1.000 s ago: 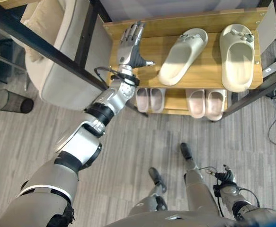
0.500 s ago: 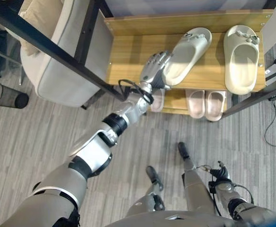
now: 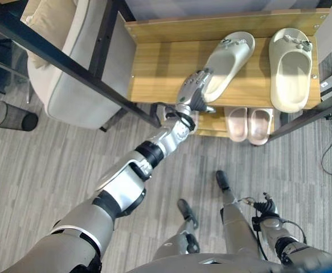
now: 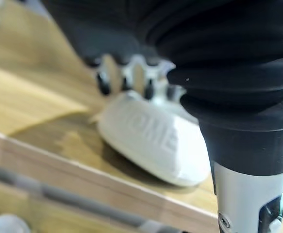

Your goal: Arrange the slippers neatly on the shoe rack.

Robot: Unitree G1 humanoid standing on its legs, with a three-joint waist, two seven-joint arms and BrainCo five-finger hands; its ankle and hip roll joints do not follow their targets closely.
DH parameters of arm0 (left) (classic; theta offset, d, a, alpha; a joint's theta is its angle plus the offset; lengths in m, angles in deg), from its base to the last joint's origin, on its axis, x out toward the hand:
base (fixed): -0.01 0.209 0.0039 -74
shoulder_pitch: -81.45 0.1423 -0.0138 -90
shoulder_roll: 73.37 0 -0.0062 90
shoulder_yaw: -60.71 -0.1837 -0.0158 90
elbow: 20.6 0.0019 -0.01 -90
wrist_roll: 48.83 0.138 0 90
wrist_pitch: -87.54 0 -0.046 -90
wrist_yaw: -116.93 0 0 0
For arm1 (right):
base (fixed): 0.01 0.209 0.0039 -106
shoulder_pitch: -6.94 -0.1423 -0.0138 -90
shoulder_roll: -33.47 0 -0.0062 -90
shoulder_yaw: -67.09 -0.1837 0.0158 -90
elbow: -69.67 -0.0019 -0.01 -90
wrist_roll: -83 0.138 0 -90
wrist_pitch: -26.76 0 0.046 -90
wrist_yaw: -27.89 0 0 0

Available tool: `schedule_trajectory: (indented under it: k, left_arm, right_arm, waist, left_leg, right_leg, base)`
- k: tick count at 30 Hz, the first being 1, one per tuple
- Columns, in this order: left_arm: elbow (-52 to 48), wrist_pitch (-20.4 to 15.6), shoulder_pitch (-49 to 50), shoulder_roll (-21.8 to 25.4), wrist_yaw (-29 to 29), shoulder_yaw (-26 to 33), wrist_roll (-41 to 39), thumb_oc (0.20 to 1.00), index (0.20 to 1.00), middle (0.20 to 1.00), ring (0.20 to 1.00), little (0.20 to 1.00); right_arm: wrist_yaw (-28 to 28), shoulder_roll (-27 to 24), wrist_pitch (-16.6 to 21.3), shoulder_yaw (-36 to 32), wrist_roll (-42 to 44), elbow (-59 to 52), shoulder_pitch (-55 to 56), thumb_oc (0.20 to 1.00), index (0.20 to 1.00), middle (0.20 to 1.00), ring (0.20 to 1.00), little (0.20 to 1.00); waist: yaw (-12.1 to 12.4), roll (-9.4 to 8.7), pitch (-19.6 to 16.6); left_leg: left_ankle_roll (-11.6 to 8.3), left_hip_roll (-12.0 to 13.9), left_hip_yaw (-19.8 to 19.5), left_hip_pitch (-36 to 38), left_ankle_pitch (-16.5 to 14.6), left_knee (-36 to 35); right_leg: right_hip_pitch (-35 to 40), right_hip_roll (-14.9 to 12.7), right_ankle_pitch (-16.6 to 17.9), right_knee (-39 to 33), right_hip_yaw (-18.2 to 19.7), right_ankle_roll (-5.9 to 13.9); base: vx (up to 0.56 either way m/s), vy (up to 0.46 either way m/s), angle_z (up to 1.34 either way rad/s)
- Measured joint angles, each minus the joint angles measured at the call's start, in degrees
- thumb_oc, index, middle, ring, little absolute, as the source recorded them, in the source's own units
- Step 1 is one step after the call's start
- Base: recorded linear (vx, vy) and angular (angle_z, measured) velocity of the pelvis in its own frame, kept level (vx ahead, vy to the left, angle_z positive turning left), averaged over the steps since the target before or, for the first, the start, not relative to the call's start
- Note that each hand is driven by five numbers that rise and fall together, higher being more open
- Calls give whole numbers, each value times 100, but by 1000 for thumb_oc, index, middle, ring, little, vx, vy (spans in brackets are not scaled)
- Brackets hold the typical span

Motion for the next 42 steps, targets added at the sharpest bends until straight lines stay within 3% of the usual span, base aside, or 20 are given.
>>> schedule_trajectory:
  k: [6, 22, 42]
  left_arm:
    - [73, -156, 71, -508, 64, 358, -928, 1000, 1000, 1000, 1000, 1000]
    - [-50, -609, 118, -859, -63, 364, -2553, 1000, 1000, 1000, 1000, 1000]
    - [-32, -781, 128, -1234, -380, 350, -3442, 1000, 1000, 1000, 1000, 1000]
  right_arm:
    - [-3, 7, -59, 11, 2, -116, -13, 1000, 1000, 1000, 1000, 1000]
    - [-12, -4, -174, 18, 6, -98, -117, 1000, 1000, 1000, 1000, 1000]
    - [-9, -21, -235, 151, 179, -21, -129, 1000, 1000, 1000, 1000, 1000]
  waist:
    - [-9, 0, 3]
    - [-31, 59, 170]
    - [-133, 59, 167]
  left_leg:
    - [0, -9, 7, 25, 0, 0]
    - [-8, -30, 106, 218, -8, 0]
    - [-17, -38, 126, 320, -57, 0]
  right_leg:
    - [21, -3, -1, 4, 16, -2]
    - [133, -4, -50, 62, 94, -55]
    - [212, -3, -94, 71, 120, -43]
  base:
    - [0, 0, 0]
    - [0, -8, -1]
    - [12, -1, -1]
